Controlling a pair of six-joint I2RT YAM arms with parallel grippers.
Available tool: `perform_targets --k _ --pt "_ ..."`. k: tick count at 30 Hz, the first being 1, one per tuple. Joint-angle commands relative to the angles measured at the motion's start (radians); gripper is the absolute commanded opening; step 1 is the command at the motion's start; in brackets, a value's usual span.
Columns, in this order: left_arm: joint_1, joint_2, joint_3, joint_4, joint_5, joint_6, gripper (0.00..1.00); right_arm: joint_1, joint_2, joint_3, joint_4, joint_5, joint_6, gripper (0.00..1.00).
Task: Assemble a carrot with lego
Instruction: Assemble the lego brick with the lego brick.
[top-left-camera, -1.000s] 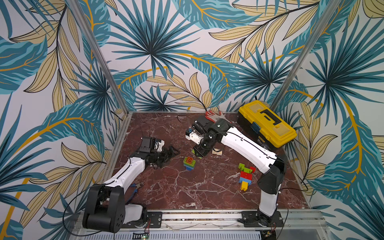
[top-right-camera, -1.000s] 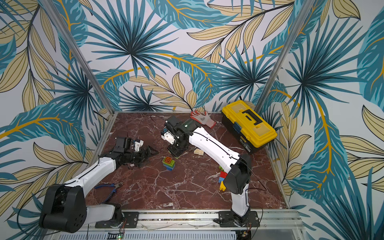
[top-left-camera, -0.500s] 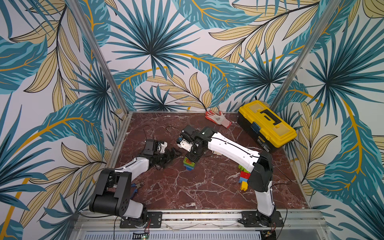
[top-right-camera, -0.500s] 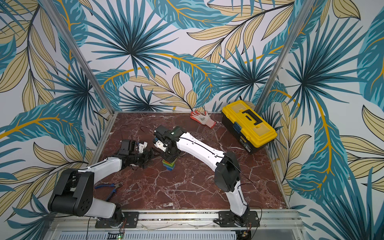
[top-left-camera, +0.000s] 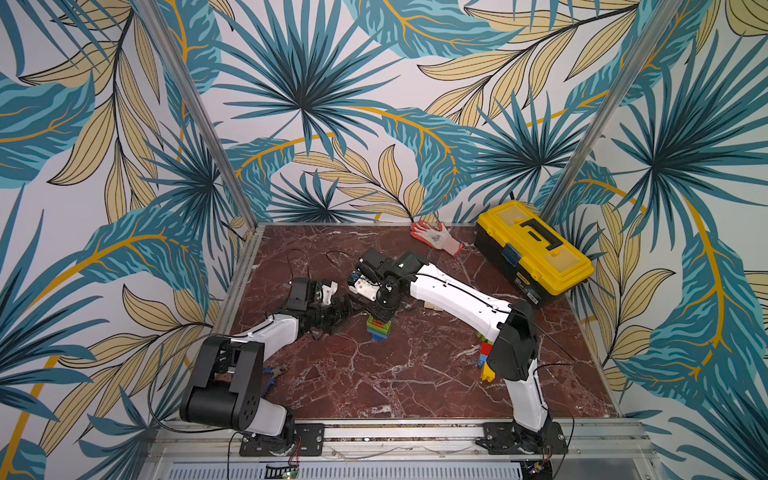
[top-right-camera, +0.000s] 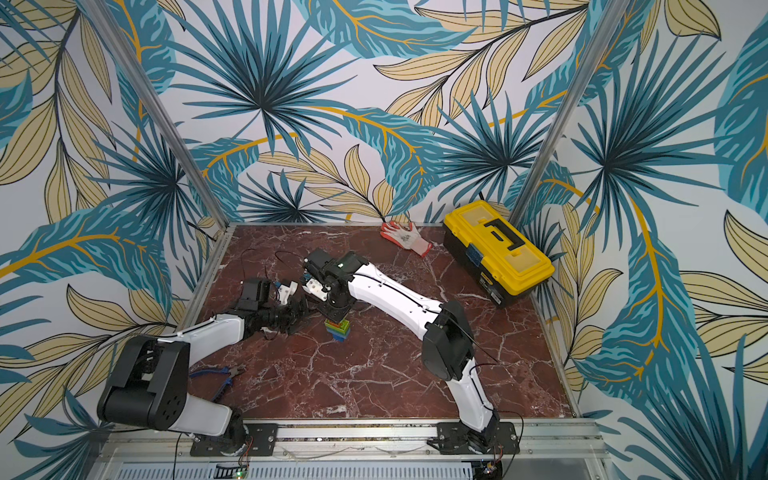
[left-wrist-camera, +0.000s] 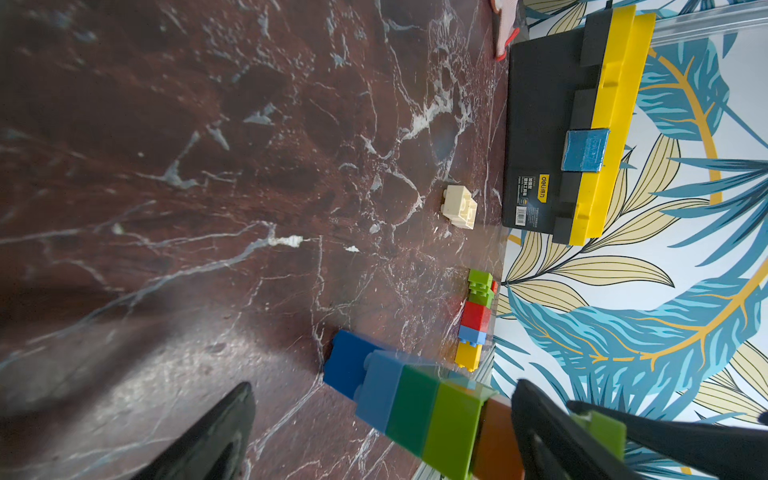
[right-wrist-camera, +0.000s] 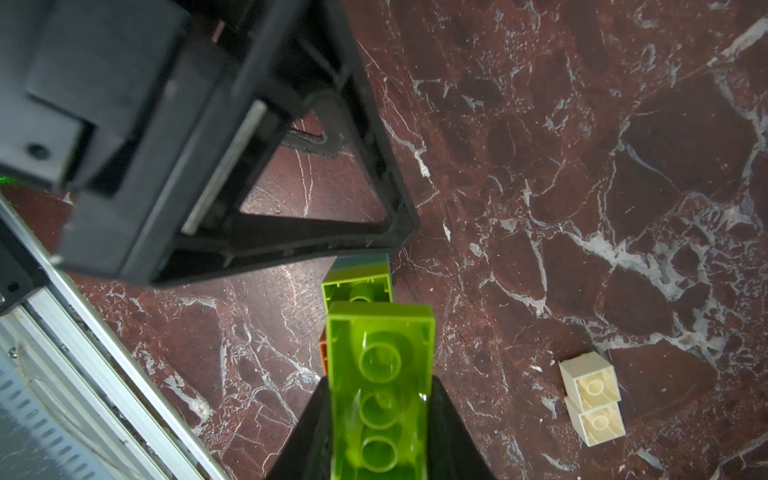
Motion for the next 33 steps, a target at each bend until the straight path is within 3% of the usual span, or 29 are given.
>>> perform_targets --k 1,21,33 --pt "-0.005 -0.008 -0.017 0.021 0.031 0.025 0.97 0.006 0.01 0.006 -0.012 -0.02 -0.02 0.26" --pt "-0.004 0.003 -0.033 0.021 0.031 0.039 0.97 0.008 -0.005 -0.054 -0.024 -0.023 -0.038 0.27" --pt "-0.004 0.014 -0.041 0.022 0.026 0.04 0.97 0.011 0.061 -0.017 -0.101 0.004 -0.041 0.27"
